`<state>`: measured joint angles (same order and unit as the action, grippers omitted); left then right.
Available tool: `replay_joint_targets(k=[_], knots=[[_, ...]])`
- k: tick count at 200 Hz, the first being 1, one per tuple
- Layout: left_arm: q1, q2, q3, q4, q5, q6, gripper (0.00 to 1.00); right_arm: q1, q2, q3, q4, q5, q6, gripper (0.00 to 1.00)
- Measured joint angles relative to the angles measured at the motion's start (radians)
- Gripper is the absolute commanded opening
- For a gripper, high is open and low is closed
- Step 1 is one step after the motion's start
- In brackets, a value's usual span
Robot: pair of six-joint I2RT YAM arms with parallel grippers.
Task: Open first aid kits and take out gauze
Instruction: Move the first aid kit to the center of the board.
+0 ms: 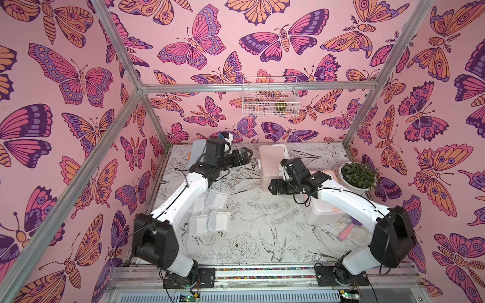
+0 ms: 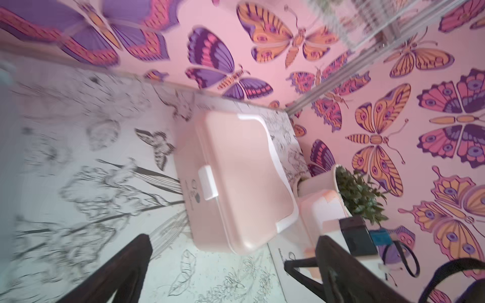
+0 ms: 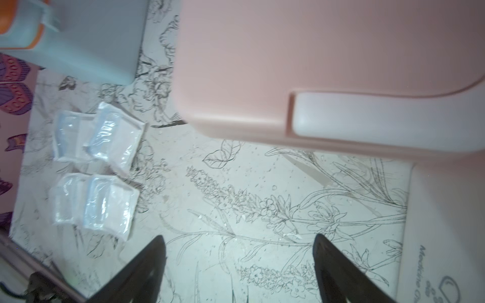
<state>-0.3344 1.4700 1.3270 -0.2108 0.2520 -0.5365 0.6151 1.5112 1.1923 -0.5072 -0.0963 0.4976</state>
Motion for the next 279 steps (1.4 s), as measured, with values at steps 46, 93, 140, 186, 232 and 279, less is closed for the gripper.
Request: replay_joint_targets(k=[46, 93, 140, 186, 232, 279], knots=[[0.262, -0.008, 0.009, -0.103, -0.142, 0.051, 1.00, 0.050, -0.015, -0.011, 0.021, -0.044, -0.001, 0.91], [0.426, 0.257, 0.166, -0.208, -0.117, 0.087, 1.00, 0.055, -0.015, -0.015, 0.020, -0.063, -0.006, 0.91], [0.460, 0.515, 0.439, -0.323, -0.030, 0.147, 1.00, 0.055, -0.016, -0.022, 0.013, -0.063, -0.013, 0.92], [0.410, 0.582, 0.504, -0.407, 0.002, 0.217, 0.98, 0.055, -0.016, -0.023, 0.006, -0.058, -0.012, 0.91], [0.270, 0.583, 0.510, -0.426, 0.018, 0.252, 0.94, 0.055, -0.016, -0.021, -0.012, -0.042, -0.012, 0.90], [0.156, 0.599, 0.544, -0.456, 0.013, 0.304, 0.93, 0.049, -0.013, -0.020, -0.020, 0.021, 0.003, 0.85]])
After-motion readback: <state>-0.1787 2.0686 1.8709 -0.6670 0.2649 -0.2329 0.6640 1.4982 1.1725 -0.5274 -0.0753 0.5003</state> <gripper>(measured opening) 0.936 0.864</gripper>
